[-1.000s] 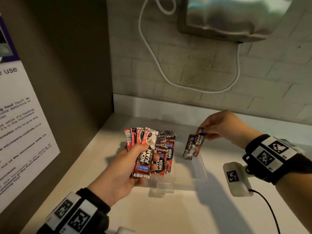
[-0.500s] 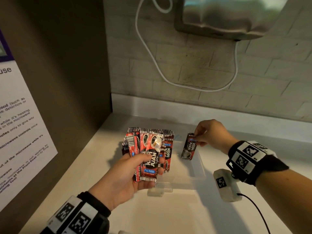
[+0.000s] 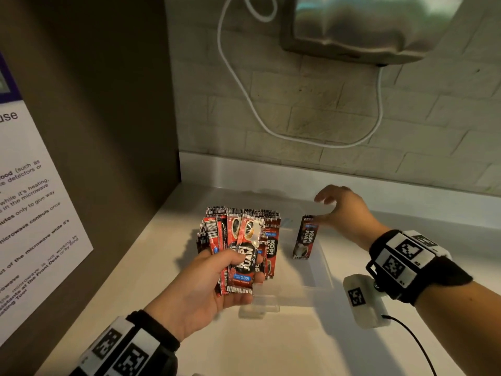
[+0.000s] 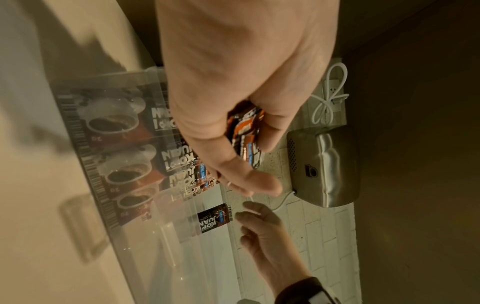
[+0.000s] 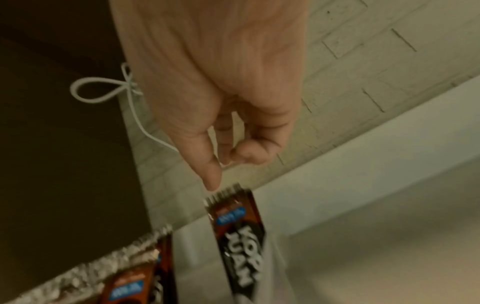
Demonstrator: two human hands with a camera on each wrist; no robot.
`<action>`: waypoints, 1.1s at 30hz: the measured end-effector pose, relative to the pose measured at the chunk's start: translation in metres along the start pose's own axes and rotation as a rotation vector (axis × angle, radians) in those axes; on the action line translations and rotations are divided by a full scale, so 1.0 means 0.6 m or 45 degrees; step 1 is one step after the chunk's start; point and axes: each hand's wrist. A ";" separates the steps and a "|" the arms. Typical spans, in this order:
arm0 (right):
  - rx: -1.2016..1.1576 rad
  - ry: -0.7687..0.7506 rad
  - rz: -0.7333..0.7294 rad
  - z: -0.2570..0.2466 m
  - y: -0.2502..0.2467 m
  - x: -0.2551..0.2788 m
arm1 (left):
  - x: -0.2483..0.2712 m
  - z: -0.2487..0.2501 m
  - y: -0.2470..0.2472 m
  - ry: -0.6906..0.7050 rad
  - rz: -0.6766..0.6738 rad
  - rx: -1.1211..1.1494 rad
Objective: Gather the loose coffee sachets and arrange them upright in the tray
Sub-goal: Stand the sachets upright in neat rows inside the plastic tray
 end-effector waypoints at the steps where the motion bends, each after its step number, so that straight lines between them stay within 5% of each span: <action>1: 0.017 -0.024 0.063 -0.009 -0.007 0.005 | -0.002 -0.001 -0.001 0.000 -0.006 -0.018; 4: -0.294 -0.113 0.074 -0.052 -0.024 0.036 | -0.007 -0.006 -0.001 0.019 -0.019 -0.079; 7: -0.724 -0.111 -0.280 -0.098 -0.024 0.078 | -0.011 -0.011 0.002 0.030 -0.027 -0.144; 11: -0.512 -0.225 -0.429 -0.117 -0.014 0.102 | -0.011 -0.013 0.007 0.086 -0.016 -0.227; 23: -0.538 -0.149 -0.764 -0.107 0.007 0.156 | -0.018 -0.013 0.011 0.278 0.123 -0.110; 33: -0.693 -0.150 -0.452 -0.112 -0.033 0.126 | -0.009 -0.027 0.022 0.233 0.104 -0.228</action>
Point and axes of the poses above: each hand's wrist, its own x-axis away from the middle knuckle, its own y-axis out of the palm, z = x × y, and after that the axes turned 5 degrees about x, right-handed
